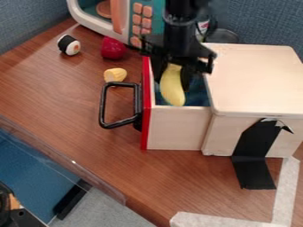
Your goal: Take the banana from the table and keep it in the drawer.
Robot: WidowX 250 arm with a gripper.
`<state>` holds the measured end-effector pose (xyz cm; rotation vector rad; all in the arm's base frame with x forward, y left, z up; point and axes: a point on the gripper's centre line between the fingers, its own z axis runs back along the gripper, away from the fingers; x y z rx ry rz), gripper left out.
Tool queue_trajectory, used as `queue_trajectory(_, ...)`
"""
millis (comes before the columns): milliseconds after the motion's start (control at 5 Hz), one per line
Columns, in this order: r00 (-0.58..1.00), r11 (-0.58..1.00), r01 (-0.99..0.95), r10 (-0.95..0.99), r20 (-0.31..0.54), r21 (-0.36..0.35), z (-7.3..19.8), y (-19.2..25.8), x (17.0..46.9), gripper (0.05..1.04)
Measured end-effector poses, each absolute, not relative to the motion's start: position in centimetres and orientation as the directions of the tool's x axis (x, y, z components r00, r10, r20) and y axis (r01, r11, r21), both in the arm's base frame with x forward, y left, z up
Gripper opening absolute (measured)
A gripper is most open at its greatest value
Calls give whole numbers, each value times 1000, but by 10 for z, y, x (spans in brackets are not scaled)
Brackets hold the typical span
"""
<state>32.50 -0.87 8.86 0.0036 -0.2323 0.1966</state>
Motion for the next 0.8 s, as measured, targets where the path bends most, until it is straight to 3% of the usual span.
queue_trajectory(200, 973, 996, -80, 85, 214, -30, 88, -2, 323, 905)
queue_trajectory(400, 969, 988, -130, 145, 203, -82, 99, 15, 317, 1005)
queue_trajectory(800, 924, 975, -164, 204, 322, -148, 163, 75, 298, 1001)
